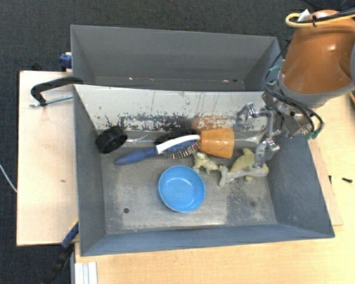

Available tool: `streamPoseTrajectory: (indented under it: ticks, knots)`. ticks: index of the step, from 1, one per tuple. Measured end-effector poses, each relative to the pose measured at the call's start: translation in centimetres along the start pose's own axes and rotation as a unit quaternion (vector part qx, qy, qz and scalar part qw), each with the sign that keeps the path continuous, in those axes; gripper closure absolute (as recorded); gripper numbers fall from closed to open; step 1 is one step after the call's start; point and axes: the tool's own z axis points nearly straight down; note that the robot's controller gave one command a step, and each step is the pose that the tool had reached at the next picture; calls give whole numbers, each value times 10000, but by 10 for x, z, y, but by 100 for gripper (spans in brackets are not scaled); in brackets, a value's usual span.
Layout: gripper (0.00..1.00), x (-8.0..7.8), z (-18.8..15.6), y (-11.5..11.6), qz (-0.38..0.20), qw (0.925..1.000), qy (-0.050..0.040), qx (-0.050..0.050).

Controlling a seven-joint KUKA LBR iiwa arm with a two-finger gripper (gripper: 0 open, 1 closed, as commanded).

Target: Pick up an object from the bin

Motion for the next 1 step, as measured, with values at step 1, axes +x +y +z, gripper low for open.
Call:
streamPoseTrajectory:
  ticks: [1]
  knots:
    - [0, 0, 106, -45, 649, 9979, -34, 8]
